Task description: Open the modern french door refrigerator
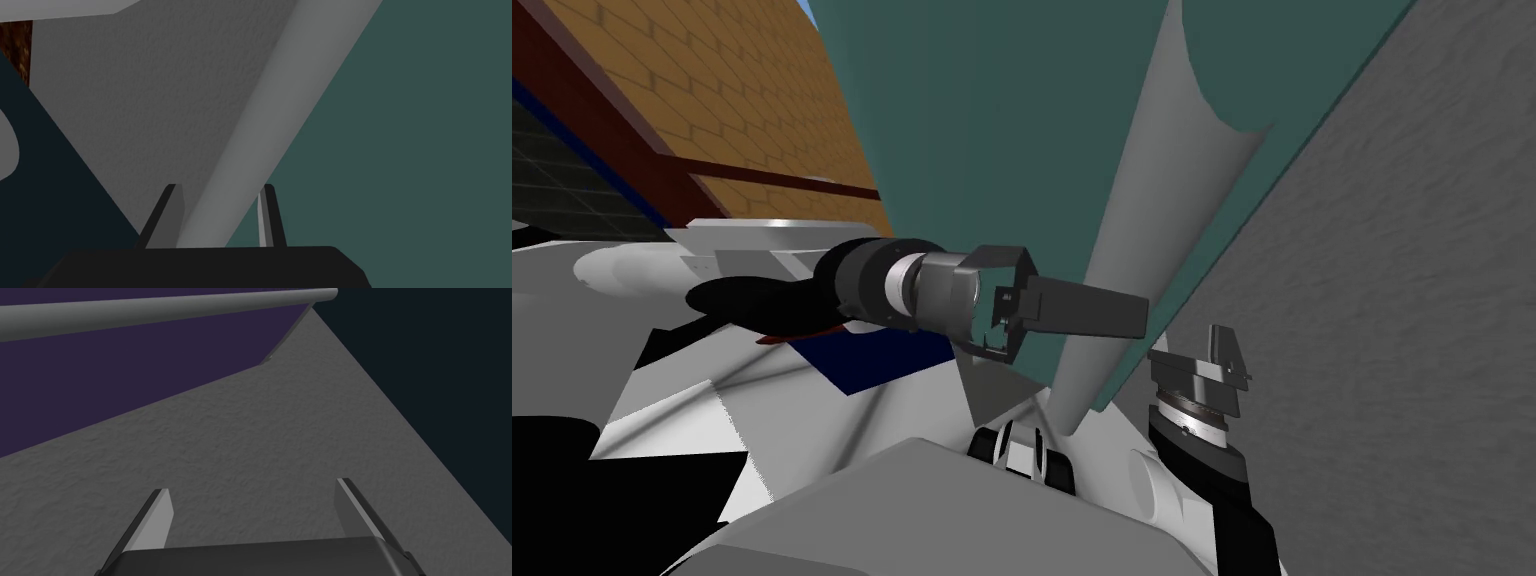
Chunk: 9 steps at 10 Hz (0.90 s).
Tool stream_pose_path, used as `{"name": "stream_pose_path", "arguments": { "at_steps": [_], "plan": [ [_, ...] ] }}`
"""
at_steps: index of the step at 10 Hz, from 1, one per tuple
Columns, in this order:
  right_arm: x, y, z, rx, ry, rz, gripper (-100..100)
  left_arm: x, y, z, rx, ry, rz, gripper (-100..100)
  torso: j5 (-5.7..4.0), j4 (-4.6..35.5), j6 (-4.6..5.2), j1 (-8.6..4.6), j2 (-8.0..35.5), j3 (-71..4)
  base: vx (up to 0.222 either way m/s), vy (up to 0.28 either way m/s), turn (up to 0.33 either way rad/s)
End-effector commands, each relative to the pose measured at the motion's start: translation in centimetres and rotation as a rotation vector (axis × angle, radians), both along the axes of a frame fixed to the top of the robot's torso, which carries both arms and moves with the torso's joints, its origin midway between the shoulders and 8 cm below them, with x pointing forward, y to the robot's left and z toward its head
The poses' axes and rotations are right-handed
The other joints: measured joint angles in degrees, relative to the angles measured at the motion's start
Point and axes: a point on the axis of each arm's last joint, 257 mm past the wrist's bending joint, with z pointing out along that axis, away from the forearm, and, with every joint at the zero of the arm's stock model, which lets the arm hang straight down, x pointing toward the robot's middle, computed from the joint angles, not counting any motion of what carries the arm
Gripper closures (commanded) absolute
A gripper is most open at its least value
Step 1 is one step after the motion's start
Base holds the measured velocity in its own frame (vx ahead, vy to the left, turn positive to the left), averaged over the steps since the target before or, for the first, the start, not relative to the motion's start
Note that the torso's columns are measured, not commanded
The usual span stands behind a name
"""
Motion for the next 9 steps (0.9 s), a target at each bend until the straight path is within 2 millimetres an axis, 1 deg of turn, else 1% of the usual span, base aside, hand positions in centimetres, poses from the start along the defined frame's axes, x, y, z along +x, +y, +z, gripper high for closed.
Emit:
{"name": "stream_pose_path", "arguments": {
  "at_steps": [1,2,3,4,5,6,8,9],
  "plan": [
    [0.0,0.0,0.0,0.000,0.000,0.000,0,-2.2,-0.2,0.3,-0.006,-0.002,-0.078,100,-0.04,0.0,0.01,-0.07,0.2,0.2,-0.091,0.112,-0.198],
    [0.0,0.0,0.0,0.000,0.000,0.000,0,-2.9,-0.3,0.3,-0.007,-0.002,-0.104,100,-0.06,0.1,-0.01,-0.15,0.3,0.4,-0.113,0.148,-0.077],
    [0.0,0.0,0.0,0.000,0.000,0.000,0,-3.6,-0.3,0.3,-0.007,-0.003,-0.129,100,0.03,0.2,-0.09,0.12,0.5,0.5,-0.079,0.223,-0.005],
    [0.0,0.0,0.0,0.000,0.000,0.000,0,-5.0,-0.3,0.4,-0.009,-0.004,-0.180,100,0.24,0.2,-0.13,0.59,0.5,0.5,-0.080,0.241,-0.161],
    [0.0,0.0,0.0,0.000,0.000,0.000,0,-5.7,-0.3,0.4,-0.009,-0.004,-0.205,100,0.39,0.2,-0.14,0.88,0.5,0.5,-0.093,0.217,-0.213],
    [0.0,0.0,0.0,0.000,0.000,0.000,0,-4.9,-0.1,1.5,-0.003,-0.001,-0.169,-100,0.48,0.1,-0.22,0.95,0.4,0.3,-0.034,0.077,-0.087],
    [0.0,0.0,0.0,0.000,0.000,0.000,0,-5.4,0.0,2.5,0.001,-0.001,-0.165,-100,0.09,-0.2,-0.16,-0.01,-0.6,-0.3,0.021,-0.033,0.009],
    [0.0,0.0,0.0,0.000,0.000,0.000,0,-5.6,0.0,3.1,0.002,0.000,-0.163,-100,-0.01,-0.3,-0.10,-0.20,-0.7,-0.4,0.052,-0.052,-0.023]
  ]
}}
